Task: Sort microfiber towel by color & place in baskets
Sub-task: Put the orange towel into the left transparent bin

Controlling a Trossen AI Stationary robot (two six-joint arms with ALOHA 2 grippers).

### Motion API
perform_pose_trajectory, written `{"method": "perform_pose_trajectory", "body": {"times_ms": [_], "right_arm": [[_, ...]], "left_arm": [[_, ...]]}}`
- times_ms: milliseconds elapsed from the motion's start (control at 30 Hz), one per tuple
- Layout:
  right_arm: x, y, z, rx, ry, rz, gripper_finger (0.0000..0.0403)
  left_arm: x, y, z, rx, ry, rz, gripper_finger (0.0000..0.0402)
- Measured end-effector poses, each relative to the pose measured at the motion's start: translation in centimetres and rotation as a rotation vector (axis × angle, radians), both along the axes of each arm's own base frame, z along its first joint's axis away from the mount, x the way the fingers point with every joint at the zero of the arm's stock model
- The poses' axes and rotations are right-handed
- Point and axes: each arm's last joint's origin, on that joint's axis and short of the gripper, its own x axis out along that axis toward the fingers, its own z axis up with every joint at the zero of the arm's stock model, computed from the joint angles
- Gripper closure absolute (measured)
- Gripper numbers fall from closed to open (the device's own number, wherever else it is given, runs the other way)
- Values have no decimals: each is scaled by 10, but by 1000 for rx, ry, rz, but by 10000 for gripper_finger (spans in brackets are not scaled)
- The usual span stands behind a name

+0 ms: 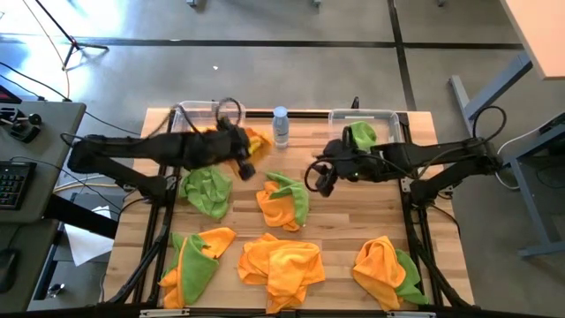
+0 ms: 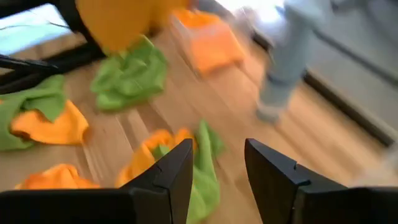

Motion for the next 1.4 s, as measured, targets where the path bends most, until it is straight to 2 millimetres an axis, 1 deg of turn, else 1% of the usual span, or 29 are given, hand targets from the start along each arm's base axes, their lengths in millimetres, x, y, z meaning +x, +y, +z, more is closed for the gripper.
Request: {"method": "perform_pose_trajectory", "body": {"times_ms": [100,267,367,433,500,700,800,900,1000,1133,1267,1400], "right_arm": [[-7,4,-7,84,48,-73,261],[-15,13,-14,151,83,-167,261],[-16,18,-13,143,62,-196,261],[-17,22,-13,128,49,-205,261],[-18,24,-13,125,33,-221,261],[-19,28,-12,154,-5,-266,261],[-19,29,-12,156,-26,-289,261],[-20,30,-12,157,-47,-314,261],[-20,30,-12,166,-62,-333,261],[-20,30,-12,182,-73,-349,261],[-20,30,-12,182,-73,-349,261],[-20,30,-12,182,-73,-349,261]], "left_arm": [[-26,24,10,40,26,116,395],[-73,64,17,-1,59,342,395],[-90,87,17,-73,36,445,396],[-96,103,13,-137,28,488,396],[-98,118,4,-221,43,522,396],[-98,160,-30,-439,144,675,396],[-93,176,-47,-484,206,711,393],[-86,187,-63,-546,252,722,391],[-81,197,-79,-589,300,735,389],[-82,207,-103,-650,344,768,389],[-83,211,-121,-701,301,752,387],[-83,212,-132,-708,264,742,377]]}}
